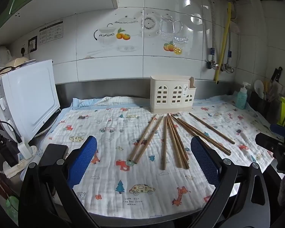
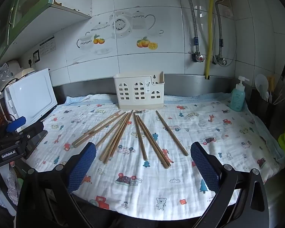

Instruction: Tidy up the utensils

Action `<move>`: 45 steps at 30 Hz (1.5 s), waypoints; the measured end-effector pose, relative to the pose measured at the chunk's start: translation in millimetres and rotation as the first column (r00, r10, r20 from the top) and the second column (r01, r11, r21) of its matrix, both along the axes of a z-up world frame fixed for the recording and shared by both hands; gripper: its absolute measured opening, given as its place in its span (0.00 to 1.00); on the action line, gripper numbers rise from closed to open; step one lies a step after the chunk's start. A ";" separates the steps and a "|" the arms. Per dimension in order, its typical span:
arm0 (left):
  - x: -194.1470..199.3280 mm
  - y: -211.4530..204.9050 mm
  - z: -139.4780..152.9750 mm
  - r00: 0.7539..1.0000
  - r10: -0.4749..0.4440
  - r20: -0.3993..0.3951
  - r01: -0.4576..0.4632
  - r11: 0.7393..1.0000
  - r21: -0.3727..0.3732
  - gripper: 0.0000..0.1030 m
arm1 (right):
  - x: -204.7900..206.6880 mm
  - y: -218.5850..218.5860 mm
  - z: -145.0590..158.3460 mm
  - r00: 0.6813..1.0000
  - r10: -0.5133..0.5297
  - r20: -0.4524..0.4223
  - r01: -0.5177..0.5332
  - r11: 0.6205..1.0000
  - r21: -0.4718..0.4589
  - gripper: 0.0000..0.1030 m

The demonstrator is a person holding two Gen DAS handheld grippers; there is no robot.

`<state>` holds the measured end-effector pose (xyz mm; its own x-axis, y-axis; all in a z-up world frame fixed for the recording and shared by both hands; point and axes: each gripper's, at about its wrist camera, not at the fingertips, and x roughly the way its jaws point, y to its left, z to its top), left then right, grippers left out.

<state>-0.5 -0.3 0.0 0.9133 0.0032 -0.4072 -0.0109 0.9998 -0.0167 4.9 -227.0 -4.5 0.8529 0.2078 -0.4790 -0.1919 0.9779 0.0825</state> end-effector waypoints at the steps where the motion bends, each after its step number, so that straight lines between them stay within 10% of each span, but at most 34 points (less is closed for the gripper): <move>1: -0.1 0.1 0.0 1.000 0.002 0.000 -0.002 1.000 -0.001 0.95 | -2.0 -0.5 3.7 1.000 0.000 0.000 0.000 1.000 0.001 0.94; 45: -9.0 -3.6 0.2 1.000 -0.011 0.005 0.011 1.000 0.006 0.95 | -6.3 -0.2 5.4 1.000 0.003 0.013 -0.003 1.000 -0.007 0.94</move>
